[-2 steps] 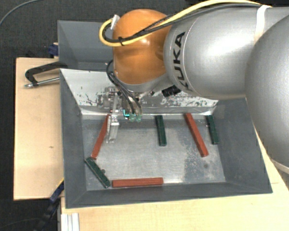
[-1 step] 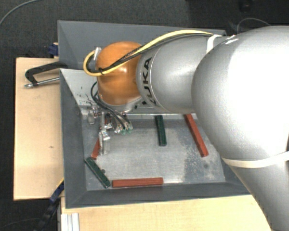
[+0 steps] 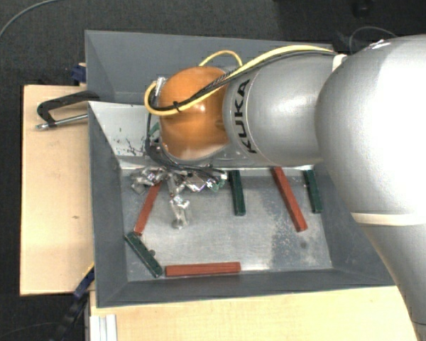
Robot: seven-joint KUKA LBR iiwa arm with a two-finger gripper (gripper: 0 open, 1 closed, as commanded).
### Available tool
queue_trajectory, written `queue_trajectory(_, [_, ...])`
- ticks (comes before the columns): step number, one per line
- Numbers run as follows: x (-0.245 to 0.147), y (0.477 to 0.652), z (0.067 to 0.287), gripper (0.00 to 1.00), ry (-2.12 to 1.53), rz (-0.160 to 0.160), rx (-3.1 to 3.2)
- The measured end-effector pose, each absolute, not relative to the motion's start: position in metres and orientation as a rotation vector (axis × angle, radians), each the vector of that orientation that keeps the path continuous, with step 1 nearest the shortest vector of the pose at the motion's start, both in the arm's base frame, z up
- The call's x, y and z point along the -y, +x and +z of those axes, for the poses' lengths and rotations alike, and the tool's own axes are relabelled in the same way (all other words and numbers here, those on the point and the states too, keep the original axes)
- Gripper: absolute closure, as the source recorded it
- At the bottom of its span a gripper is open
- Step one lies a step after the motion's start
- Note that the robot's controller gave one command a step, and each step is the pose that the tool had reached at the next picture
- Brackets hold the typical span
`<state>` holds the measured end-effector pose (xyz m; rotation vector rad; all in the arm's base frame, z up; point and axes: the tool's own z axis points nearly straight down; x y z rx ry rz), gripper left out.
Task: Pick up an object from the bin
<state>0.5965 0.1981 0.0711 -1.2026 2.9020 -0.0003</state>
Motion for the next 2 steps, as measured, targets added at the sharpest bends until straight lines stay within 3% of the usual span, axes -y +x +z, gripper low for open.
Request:
queue_trajectory(1, [-0.199,0.596,0.071,1.00,-1.201,0.004,-2.902])
queue_trajectory(2, [-0.205,0.592,0.214,1.00,-1.209,0.001,-2.881])
